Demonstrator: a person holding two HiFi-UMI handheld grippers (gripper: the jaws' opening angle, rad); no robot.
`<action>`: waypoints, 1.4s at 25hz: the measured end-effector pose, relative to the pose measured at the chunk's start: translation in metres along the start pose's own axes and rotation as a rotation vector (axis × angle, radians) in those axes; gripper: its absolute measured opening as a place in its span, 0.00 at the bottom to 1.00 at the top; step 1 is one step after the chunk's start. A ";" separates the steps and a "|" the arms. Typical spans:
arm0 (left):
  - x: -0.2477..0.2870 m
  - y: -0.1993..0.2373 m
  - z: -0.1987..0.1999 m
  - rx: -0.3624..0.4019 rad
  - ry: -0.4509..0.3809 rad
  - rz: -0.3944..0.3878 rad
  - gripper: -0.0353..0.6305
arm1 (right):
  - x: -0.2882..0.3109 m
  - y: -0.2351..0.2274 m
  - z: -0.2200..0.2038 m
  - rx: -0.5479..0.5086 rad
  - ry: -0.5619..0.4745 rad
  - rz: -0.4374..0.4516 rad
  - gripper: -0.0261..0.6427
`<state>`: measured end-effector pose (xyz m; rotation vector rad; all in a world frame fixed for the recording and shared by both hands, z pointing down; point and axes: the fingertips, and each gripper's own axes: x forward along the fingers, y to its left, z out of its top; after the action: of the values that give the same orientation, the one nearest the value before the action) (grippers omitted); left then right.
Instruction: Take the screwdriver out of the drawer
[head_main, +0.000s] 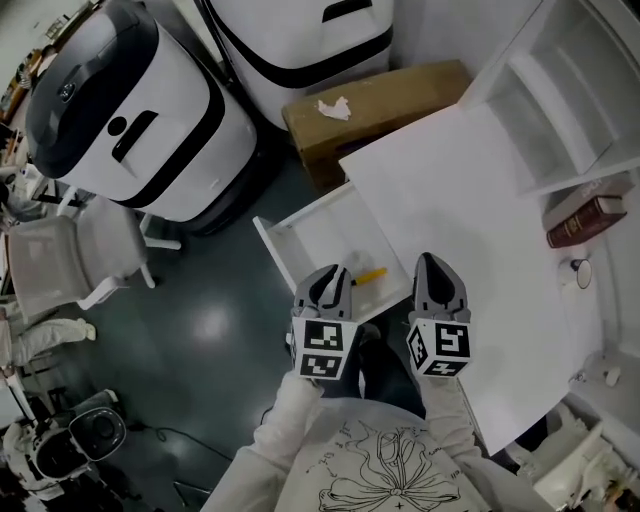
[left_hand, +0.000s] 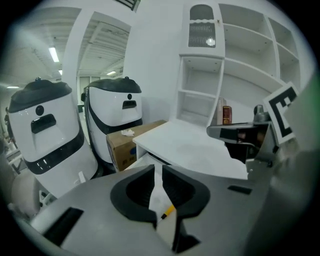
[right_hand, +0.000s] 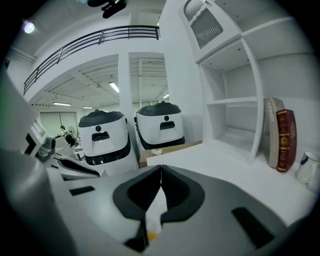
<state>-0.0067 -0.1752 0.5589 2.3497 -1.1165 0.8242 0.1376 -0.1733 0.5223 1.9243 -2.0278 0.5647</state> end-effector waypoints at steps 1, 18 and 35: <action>0.008 -0.003 -0.006 0.008 0.023 -0.023 0.09 | 0.001 -0.003 -0.002 0.003 0.006 -0.011 0.04; 0.119 -0.064 -0.099 0.260 0.404 -0.310 0.26 | -0.002 -0.045 -0.042 0.069 0.072 -0.155 0.04; 0.176 -0.069 -0.203 0.409 0.694 -0.373 0.29 | -0.006 -0.063 -0.078 0.113 0.130 -0.217 0.04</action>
<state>0.0690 -0.1136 0.8187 2.1589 -0.2290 1.6497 0.1961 -0.1339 0.5936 2.0800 -1.7148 0.7418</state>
